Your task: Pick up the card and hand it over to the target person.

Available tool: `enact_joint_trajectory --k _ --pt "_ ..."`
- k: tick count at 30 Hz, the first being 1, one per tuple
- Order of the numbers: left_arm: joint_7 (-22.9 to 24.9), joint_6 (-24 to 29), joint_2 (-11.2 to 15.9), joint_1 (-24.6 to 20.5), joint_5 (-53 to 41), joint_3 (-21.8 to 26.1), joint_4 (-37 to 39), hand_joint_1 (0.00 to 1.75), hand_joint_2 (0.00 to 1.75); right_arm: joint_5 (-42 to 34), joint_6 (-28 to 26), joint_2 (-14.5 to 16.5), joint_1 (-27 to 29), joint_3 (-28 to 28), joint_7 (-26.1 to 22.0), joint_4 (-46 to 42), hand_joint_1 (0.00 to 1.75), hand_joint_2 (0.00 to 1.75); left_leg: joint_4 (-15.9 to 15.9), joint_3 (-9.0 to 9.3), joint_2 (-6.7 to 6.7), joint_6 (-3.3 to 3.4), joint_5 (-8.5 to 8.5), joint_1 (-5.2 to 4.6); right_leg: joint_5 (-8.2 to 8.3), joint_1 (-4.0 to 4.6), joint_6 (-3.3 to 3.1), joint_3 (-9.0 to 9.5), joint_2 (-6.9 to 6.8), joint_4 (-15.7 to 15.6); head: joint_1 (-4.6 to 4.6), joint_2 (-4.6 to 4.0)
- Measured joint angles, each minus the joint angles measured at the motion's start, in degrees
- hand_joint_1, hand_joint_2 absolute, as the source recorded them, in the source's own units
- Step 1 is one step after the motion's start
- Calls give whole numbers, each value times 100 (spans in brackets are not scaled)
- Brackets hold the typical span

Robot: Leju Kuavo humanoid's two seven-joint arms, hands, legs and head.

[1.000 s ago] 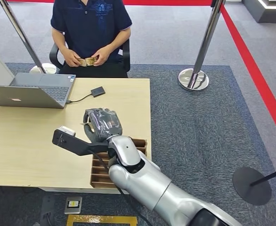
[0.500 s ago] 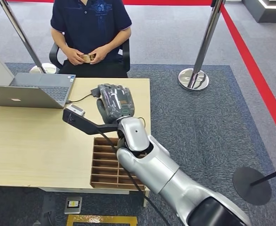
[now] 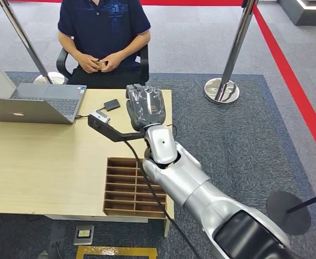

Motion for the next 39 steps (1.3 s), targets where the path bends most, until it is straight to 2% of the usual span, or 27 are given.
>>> enact_joint_trajectory --k 10,39 --pt "16 51 1 20 -7 1 5 0 0 -407 18 0 -27 274 23 31 145 175 1 -5 1 0 1 1 1 1 0 -3 1 1 0 0" --pt "9 54 8 53 -11 2 17 0 0 -633 61 0 -42 492 123 84 147 175 0 -3 -5 1 0 1 -1 1 2 0 -5 -1 0 0"
